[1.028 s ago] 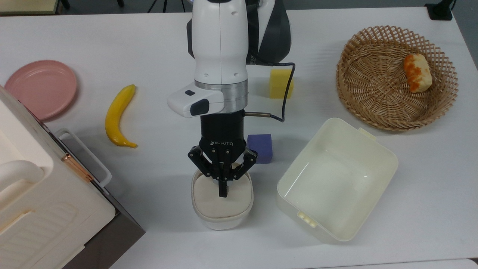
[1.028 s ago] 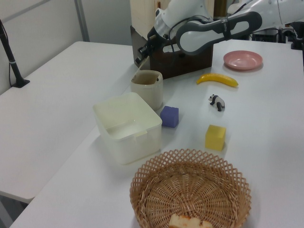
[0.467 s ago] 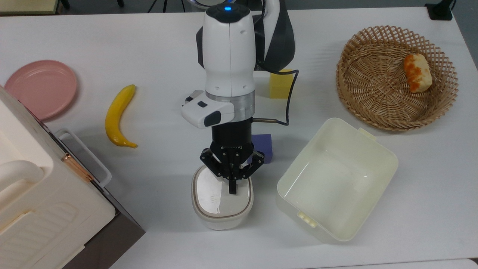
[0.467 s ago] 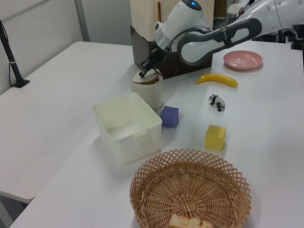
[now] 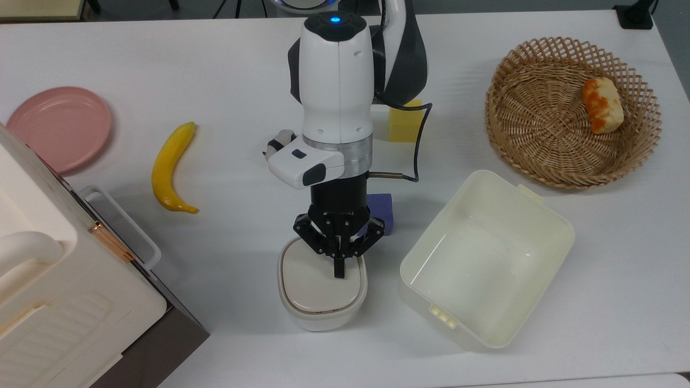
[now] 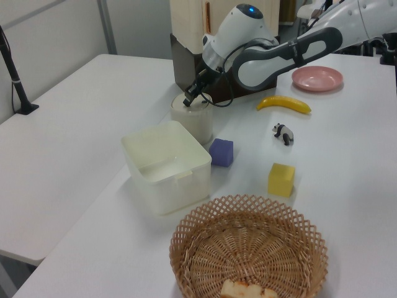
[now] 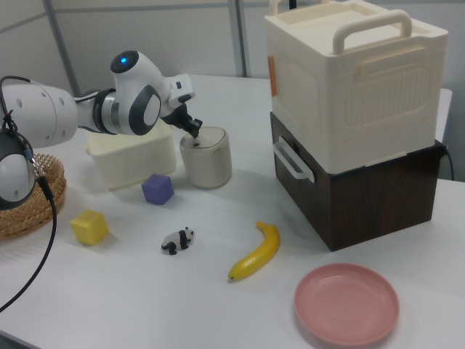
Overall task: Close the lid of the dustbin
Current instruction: 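Press the lid down onto the dustbin rim with the gripper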
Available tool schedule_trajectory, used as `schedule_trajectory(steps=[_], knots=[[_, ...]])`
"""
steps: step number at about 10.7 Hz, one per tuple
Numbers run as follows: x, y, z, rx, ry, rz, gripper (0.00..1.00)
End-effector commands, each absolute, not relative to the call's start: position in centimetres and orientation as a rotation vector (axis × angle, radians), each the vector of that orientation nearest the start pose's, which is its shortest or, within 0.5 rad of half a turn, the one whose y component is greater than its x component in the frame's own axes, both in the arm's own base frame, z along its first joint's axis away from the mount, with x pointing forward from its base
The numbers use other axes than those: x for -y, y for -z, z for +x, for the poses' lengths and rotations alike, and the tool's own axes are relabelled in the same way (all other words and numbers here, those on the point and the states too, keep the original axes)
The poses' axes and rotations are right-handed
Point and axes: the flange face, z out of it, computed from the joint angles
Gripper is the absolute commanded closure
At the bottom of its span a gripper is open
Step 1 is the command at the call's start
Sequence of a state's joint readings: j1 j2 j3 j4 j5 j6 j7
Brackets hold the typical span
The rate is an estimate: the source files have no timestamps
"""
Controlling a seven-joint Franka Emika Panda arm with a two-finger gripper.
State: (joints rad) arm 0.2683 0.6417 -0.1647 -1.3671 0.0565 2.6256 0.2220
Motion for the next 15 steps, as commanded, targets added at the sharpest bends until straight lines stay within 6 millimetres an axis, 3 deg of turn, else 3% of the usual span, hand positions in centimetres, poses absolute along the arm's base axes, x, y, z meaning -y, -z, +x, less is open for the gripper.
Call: schedule_trajectory(steps=[1, 11, 15], knots=[[-12.2, -38.4, 74.7, -0.094, 0.83, -2.987, 1.0], [-12.1, -33.0, 74.2, -0.079, 0.739, -3.04, 1.0], [-11.3, -36.1, 74.6, -0.125, 0.8, -3.003, 1.0]])
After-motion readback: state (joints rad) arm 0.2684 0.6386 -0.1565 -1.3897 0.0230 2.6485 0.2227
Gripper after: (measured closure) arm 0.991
